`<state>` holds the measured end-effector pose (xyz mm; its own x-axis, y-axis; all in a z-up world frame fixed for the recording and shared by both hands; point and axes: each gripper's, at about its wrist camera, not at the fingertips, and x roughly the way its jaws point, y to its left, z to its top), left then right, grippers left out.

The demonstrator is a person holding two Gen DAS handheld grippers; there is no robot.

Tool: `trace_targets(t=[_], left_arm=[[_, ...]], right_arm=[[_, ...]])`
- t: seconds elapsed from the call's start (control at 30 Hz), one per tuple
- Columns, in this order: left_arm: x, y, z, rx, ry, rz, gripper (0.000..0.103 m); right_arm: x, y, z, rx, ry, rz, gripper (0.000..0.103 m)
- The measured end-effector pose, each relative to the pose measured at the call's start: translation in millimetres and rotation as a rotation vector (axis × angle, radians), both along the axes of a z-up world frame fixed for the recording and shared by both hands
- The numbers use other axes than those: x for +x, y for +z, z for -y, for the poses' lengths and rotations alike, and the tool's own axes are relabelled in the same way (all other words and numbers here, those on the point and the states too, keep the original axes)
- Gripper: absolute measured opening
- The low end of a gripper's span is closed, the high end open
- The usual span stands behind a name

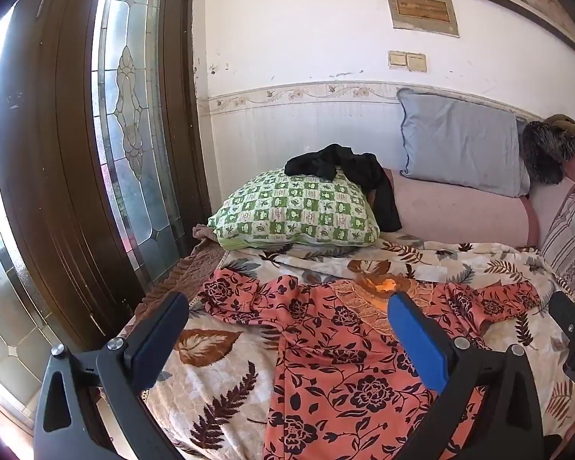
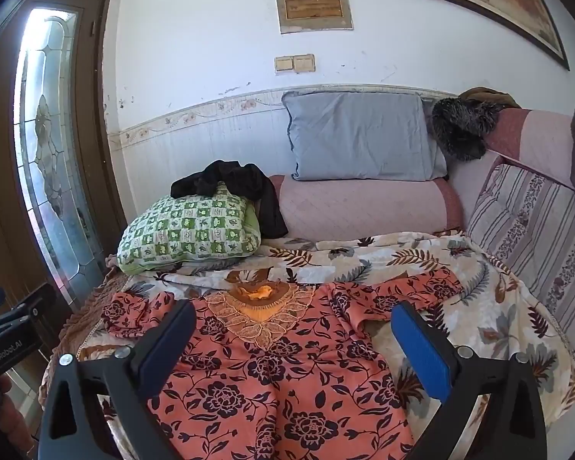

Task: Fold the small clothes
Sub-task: 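Move both grippers toward the hem of the coral floral shirt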

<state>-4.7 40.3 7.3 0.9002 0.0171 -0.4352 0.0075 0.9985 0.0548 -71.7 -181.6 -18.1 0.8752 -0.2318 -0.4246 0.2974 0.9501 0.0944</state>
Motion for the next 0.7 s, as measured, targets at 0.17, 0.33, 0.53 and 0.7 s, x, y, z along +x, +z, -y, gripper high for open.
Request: trace_targets(t=[0.17,0.33,0.53,0.7], left_arm=[[0,0,2,0.001,-0.001,0.0,0.103],[0,0,2,0.001,0.001,-0.001,0.103],[0,0,3,0.0,0.001,-0.001,0.103],[0,0,3,0.001,0.0,0.0,0.103]], right_arm=[[1,6,5,0.002,0.003,0.009,0.103],[4,-3,2,0.003,0.003,0.016,0.103],[4,-3,4,0.001,0.006,0.012,0.103],[4,-3,4,0.001,0.007,0.016,0.103]])
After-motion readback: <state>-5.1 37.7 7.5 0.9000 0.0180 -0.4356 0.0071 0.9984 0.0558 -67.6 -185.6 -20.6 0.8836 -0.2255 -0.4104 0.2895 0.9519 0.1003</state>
